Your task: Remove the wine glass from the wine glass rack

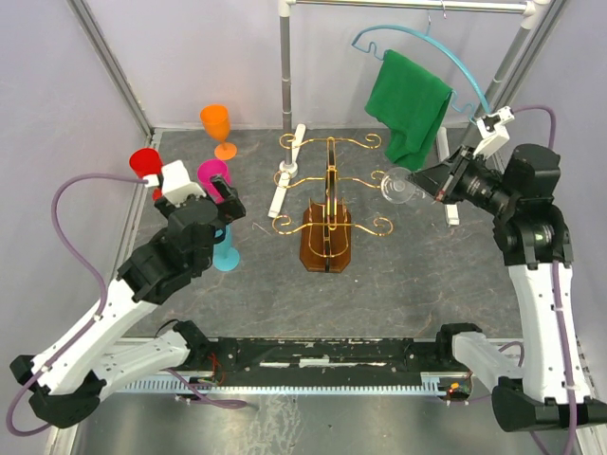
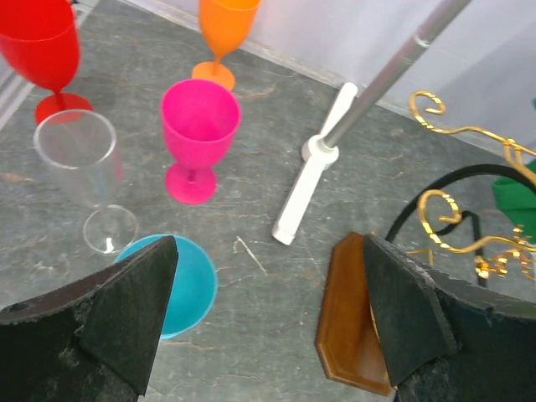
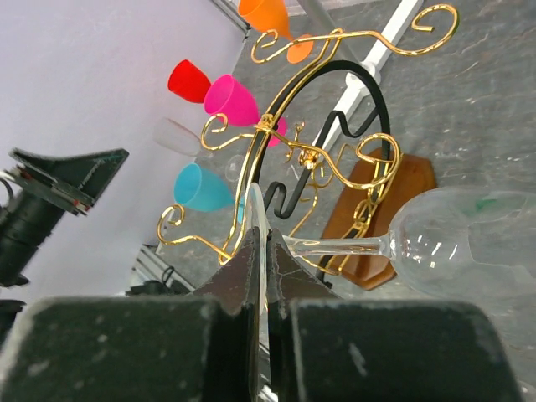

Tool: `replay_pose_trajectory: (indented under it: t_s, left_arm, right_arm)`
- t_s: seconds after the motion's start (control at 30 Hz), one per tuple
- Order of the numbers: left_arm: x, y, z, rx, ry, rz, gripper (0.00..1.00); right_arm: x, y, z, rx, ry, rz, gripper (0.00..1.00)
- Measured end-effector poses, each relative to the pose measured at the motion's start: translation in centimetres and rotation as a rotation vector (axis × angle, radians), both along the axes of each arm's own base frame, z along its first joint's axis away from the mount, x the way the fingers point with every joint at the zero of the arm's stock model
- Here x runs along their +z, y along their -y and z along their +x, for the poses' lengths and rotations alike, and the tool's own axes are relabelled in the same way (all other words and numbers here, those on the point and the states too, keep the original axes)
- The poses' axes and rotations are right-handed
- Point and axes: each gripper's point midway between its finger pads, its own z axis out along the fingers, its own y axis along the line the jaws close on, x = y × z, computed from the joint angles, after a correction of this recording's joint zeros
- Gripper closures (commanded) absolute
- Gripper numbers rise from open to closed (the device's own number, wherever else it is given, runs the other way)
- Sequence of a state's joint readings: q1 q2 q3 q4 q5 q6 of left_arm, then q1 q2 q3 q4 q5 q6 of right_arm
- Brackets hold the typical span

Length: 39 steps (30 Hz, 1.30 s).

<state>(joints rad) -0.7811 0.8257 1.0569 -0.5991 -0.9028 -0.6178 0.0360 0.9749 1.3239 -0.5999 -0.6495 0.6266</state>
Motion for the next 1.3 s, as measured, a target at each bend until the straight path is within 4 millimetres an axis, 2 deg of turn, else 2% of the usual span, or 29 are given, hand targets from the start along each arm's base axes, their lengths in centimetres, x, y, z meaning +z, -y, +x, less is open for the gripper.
replay_pose_trajectory:
  t_s: [0.17, 0.4, 0.53, 0.73, 0.9, 1.07, 1.2, 1.3]
  left_arm:
    - [2.1, 2.7, 0.6, -0.107, -0.016, -0.041, 0.05]
    - [5.5, 6.7, 0.9, -0.269, -0.024, -0.112, 0.06]
    - [6.4, 9.2, 1.2, -0.359, -0.050, -0.148, 0.09]
    - [7.7, 12.4, 1.0, -0.463, -0.099, -0.226, 0.02]
    - [9.3, 15.7, 0.0, -0.596, -0.141, -0.349, 0.01]
    - [9.2, 18.4, -1.5, -0.698, -0.222, -0.468, 0.01]
    - [10.3, 20.9, -2.6, -0.790, -0.268, -0.615, 0.01]
    - [10.8, 21.8, -3.1, -0.823, -0.287, -0.693, 0.01]
  right_arm:
    - [0.9, 0.1, -2.4, 0.030, 0.102, -0.101, 0.99]
    - [2.4, -2.4, -6.3, 0.217, 0.262, -0.171, 0.98]
    - [4.1, -4.1, -8.4, 0.343, 0.373, -0.181, 0.98]
    - [7.1, -6.0, -11.5, 0.521, 0.586, -0.172, 0.98]
    - [8.2, -6.9, -13.5, 0.637, 0.706, -0.168, 0.98]
    - [8.5, -7.5, -15.0, 0.732, 0.795, -0.172, 0.98]
    - [8.6, -7.8, -15.5, 0.777, 0.834, -0.169, 0.98]
    - [8.7, -8.2, -15.7, 0.812, 0.843, -0.159, 0.98]
